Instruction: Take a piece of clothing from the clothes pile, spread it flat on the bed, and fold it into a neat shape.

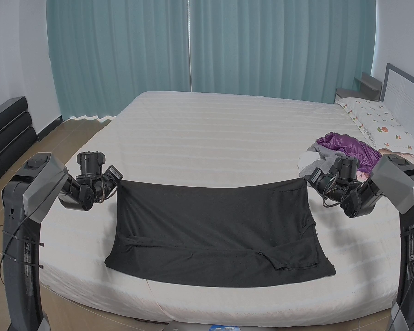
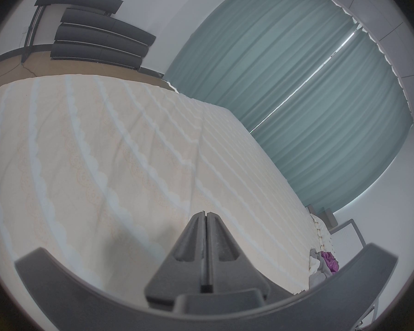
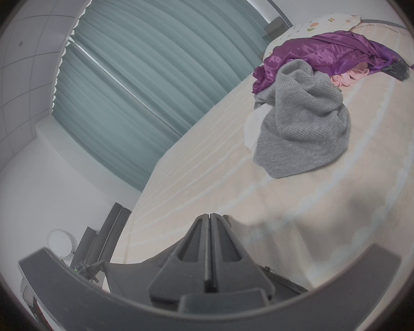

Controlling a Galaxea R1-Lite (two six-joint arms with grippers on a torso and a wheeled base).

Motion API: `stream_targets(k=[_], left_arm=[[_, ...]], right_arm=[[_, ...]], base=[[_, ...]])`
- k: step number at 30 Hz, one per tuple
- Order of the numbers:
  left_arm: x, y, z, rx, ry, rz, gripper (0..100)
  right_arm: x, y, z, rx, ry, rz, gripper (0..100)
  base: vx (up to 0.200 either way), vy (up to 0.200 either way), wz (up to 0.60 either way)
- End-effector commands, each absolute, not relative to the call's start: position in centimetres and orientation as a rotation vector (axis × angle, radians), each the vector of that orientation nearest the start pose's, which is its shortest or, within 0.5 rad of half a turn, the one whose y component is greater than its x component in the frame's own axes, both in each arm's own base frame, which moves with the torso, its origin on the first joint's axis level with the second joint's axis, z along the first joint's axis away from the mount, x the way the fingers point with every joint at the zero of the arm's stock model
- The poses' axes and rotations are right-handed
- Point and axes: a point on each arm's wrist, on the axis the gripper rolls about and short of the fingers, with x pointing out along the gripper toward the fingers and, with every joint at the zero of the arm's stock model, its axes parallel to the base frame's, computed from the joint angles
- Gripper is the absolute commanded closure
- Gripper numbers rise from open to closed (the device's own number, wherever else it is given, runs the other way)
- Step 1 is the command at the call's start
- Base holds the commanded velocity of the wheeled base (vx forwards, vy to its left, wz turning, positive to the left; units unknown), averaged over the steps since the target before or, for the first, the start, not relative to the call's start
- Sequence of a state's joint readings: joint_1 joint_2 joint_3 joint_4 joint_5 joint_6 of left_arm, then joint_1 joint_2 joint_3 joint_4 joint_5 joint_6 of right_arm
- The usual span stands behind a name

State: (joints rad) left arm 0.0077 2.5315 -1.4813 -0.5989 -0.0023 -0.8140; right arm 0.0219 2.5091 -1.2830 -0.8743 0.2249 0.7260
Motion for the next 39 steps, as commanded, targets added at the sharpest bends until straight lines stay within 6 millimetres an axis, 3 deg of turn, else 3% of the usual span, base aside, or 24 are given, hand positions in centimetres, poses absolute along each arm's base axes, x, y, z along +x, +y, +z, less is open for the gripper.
stream_targets(k=[1, 20, 39], left_arm=[[48.5, 0.6, 2.0, -0.804, 0.412, 0.188, 100], [48.4, 0.3, 1.3, -0.802, 0.44, 0.183, 100], [43.9, -0.6, 2.9, -0.791, 0.525, 0.184, 100]], right_arm=[[46.4, 1.2, 0.8, 0.747, 0.404, 0.119, 100], [45.4, 0.6, 1.2, 0.755, 0.431, 0.112, 100], [40.7, -0.5, 2.2, 0.784, 0.543, 0.149, 100]], base=[[0.0, 0.0, 0.0], [0.0, 0.0, 0.0], [0.0, 0.0, 0.0]])
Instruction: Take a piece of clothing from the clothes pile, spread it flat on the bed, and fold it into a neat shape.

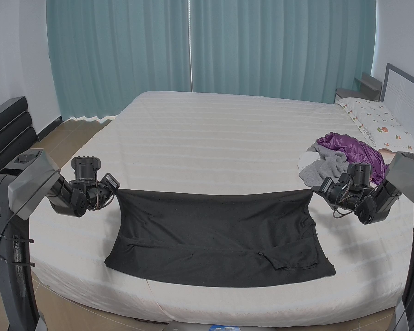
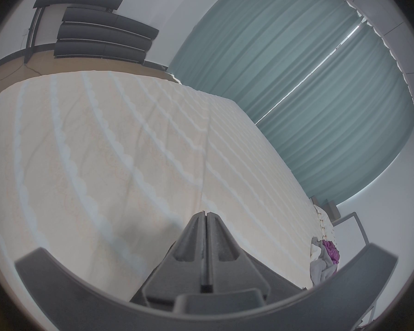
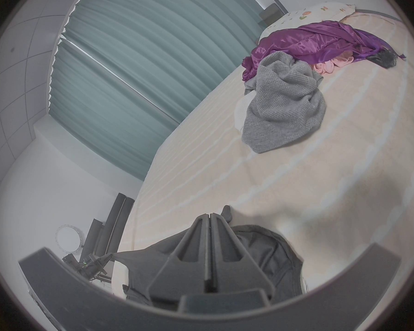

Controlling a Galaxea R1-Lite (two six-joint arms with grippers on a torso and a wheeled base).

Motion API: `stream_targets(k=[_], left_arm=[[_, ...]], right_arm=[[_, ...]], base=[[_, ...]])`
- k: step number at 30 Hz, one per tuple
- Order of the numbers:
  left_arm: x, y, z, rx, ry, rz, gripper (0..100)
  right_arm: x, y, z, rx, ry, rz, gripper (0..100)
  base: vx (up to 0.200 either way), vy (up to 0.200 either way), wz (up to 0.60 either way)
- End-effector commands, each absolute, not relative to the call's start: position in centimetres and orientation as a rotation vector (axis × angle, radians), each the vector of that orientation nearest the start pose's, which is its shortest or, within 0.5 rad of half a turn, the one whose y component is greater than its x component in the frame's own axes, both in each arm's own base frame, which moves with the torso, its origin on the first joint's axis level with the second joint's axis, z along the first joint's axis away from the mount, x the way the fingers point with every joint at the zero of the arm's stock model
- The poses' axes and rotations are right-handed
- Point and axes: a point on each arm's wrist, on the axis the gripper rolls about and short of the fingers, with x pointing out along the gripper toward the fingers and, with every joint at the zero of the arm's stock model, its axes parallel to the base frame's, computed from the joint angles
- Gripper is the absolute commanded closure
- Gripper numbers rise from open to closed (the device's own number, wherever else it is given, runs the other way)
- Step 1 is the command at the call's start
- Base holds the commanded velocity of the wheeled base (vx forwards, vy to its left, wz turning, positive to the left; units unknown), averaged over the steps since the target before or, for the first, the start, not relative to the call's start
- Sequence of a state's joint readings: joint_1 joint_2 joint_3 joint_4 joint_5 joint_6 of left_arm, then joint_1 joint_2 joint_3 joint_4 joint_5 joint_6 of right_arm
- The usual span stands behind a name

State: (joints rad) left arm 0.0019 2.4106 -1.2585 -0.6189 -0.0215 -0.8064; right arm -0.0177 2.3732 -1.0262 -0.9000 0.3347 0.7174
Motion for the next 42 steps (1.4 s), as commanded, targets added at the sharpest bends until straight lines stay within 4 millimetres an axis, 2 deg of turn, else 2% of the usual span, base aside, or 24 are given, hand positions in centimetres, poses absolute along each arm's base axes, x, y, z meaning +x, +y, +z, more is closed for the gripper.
stream_targets(k=[1, 6, 16, 28, 34, 41, 42], left_arm=[[43.7, -0.7, 2.7, -0.788, 0.534, 0.186, 100], [43.1, -0.7, 2.6, -0.792, 0.54, 0.192, 100], [39.6, -0.4, 1.4, -0.784, 0.61, 0.225, 100], [36.4, -0.6, -0.2, -0.782, 0.692, 0.217, 100], [35.6, -0.8, -0.9, -0.779, 0.709, 0.213, 100], [34.4, -1.0, -1.6, -0.733, 0.758, 0.206, 100], [34.4, -1.0, -1.7, -0.731, 0.761, 0.207, 100]], right_arm=[[40.4, -0.5, 2.3, 0.785, 0.55, 0.153, 100], [39.1, -0.4, 2.0, 0.788, 0.583, 0.151, 100], [35.7, -0.5, 0.4, 0.754, 0.698, 0.159, 100], [33.1, -1.4, -1.8, 0.695, 0.785, 0.15, 100], [32.8, -1.4, -3.7, 0.667, 0.814, 0.147, 100], [32.8, -1.4, -4.4, 0.63, 0.825, 0.158, 100], [32.8, -1.4, -4.4, 0.628, 0.826, 0.158, 0]], base=[[0.0, 0.0, 0.0], [0.0, 0.0, 0.0], [0.0, 0.0, 0.0], [0.0, 0.0, 0.0], [0.0, 0.0, 0.0], [0.0, 0.0, 0.0], [0.0, 0.0, 0.0]])
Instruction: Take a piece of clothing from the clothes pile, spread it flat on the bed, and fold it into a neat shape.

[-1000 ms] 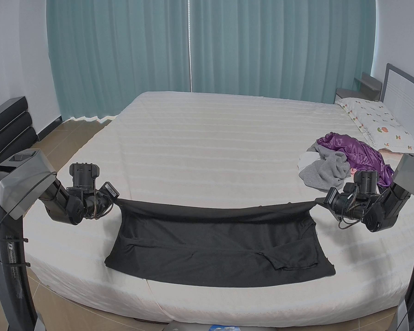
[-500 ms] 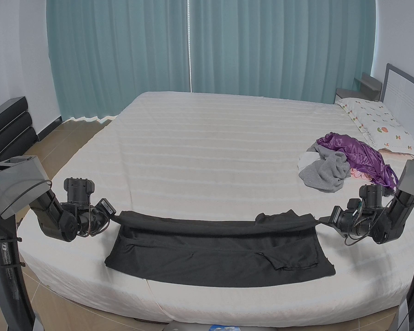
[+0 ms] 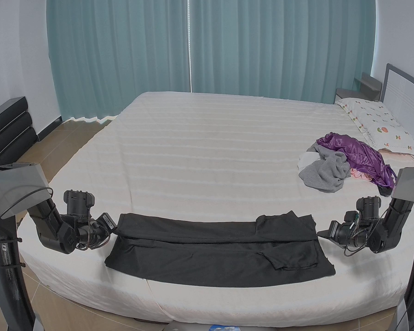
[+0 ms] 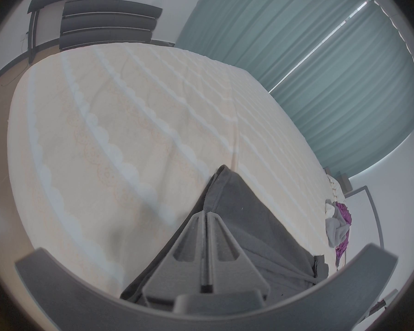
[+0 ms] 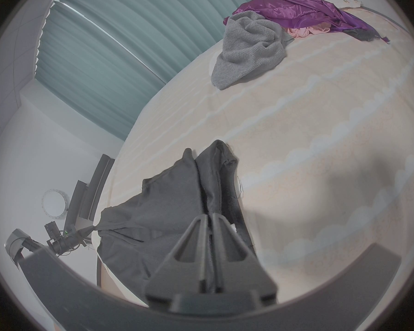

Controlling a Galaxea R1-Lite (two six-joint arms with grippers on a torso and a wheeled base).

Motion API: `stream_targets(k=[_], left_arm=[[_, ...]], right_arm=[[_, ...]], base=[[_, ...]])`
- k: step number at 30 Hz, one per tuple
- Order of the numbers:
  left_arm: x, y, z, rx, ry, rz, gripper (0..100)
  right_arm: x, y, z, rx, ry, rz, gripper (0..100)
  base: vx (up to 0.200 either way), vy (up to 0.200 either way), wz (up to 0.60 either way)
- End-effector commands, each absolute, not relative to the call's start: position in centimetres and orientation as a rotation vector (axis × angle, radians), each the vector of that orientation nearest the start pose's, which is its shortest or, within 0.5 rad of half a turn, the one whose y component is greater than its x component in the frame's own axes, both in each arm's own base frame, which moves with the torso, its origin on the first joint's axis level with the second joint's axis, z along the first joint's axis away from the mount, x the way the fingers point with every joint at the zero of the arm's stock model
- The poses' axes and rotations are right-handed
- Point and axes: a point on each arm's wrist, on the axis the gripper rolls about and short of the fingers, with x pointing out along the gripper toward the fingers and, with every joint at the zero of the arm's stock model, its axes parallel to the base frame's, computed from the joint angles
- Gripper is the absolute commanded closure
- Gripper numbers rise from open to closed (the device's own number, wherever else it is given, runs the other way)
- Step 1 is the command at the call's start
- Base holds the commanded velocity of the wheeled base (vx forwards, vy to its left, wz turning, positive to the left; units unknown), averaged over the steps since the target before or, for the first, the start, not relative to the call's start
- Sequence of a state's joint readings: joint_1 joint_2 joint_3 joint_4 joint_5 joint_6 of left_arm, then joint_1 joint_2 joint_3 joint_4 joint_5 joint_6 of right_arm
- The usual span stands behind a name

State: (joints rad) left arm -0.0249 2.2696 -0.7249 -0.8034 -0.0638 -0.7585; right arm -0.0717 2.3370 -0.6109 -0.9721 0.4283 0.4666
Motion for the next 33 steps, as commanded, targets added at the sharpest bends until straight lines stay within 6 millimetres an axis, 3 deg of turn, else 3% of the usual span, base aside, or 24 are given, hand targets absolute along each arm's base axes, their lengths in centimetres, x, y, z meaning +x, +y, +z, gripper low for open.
stream_targets(k=[1, 9, 15, 16, 24, 27, 33], left_arm=[[34.4, -1.0, -1.7, -0.731, 0.761, 0.207, 0], [34.9, -1.2, -0.9, -0.737, 0.73, 0.193, 0], [37.7, -1.2, 0.5, -0.747, 0.635, 0.162, 0], [39.1, -1.2, 0.4, -0.749, 0.608, 0.152, 0], [42.1, -2.4, -2.4, -0.667, 0.619, 0.106, 0], [42.2, -2.6, -3.6, -0.643, 0.643, 0.105, 0], [42.2, -2.4, -4.1, -0.621, 0.652, 0.107, 0]], right_arm=[[32.8, -1.4, -4.5, 0.624, 0.827, 0.158, 0], [34.1, -1.4, -2.6, 0.634, 0.748, 0.184, 0], [36.3, 0.0, -3.1, 0.751, 0.741, 0.178, 0], [37.3, 0.4, -3.9, 0.777, 0.736, 0.175, 0], [37.8, 0.5, -5.0, 0.77, 0.714, 0.142, 0], [37.7, 0.5, -5.1, 0.77, 0.716, 0.139, 0], [37.6, 0.6, -5.0, 0.77, 0.721, 0.139, 0]], base=[[0.0, 0.0, 0.0], [0.0, 0.0, 0.0], [0.0, 0.0, 0.0], [0.0, 0.0, 0.0], [0.0, 0.0, 0.0], [0.0, 0.0, 0.0], [0.0, 0.0, 0.0]])
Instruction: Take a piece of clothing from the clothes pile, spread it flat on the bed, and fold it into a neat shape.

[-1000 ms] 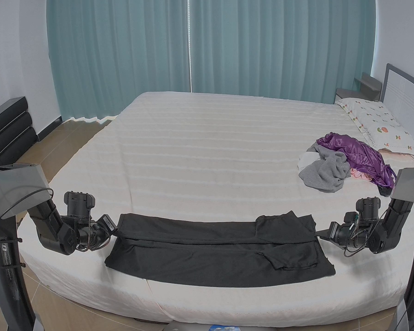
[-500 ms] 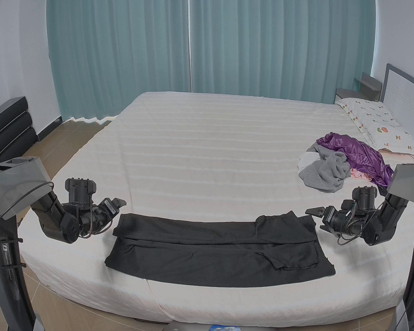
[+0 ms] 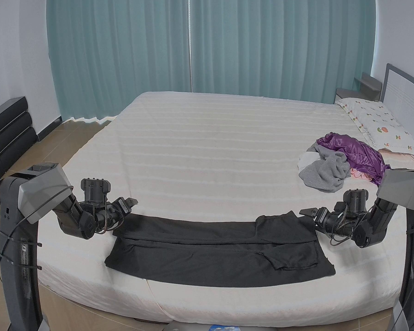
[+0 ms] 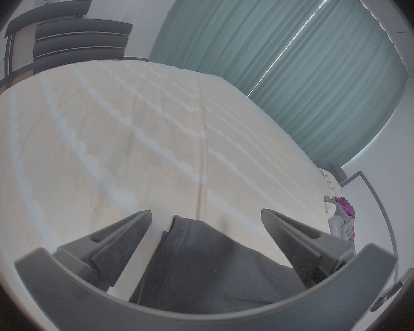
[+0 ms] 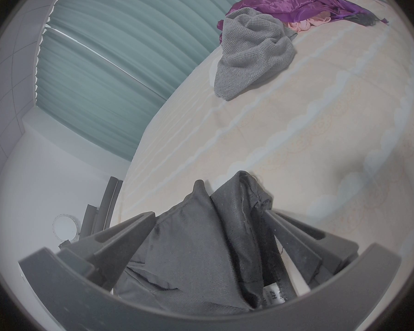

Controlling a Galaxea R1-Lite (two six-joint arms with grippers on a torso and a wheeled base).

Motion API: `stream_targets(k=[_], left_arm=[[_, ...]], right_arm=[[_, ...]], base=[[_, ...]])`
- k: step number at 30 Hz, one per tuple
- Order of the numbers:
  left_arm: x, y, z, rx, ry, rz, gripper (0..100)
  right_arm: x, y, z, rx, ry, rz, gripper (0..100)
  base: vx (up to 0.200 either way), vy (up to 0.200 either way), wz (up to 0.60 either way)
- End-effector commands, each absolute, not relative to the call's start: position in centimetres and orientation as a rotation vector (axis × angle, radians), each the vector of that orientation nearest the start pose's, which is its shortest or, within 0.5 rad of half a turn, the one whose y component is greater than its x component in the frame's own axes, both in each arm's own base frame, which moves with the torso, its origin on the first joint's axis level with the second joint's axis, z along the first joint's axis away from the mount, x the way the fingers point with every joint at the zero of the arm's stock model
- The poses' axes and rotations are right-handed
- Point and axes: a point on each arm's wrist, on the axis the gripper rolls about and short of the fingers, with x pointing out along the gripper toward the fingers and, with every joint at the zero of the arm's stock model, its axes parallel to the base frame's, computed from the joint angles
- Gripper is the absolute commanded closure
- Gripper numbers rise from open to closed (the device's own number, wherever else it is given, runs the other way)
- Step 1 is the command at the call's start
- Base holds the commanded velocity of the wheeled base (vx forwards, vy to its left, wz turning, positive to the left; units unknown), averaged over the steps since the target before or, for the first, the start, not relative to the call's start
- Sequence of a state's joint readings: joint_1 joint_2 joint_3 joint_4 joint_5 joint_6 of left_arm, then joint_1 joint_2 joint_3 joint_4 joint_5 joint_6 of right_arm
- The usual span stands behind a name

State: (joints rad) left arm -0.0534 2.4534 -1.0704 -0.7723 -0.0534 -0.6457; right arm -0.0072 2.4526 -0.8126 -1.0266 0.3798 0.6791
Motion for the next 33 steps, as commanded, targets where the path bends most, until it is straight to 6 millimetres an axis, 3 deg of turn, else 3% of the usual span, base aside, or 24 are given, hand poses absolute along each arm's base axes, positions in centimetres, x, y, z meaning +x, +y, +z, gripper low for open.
stream_targets(k=[1, 23, 33], left_arm=[[42.2, -2.3, -4.2, -0.622, 0.652, 0.107, 100], [43.1, -0.8, -4.0, -0.654, 0.517, 0.235, 100], [43.2, -1.1, -4.5, -0.655, 0.526, 0.229, 100]], right_arm=[[37.6, 0.6, -4.9, 0.771, 0.722, 0.14, 0], [37.9, 0.5, -5.0, 0.772, 0.717, 0.135, 0], [39.5, 0.4, -5.7, 0.743, 0.692, 0.031, 0]], base=[[0.0, 0.0, 0.0], [0.0, 0.0, 0.0], [0.0, 0.0, 0.0]])
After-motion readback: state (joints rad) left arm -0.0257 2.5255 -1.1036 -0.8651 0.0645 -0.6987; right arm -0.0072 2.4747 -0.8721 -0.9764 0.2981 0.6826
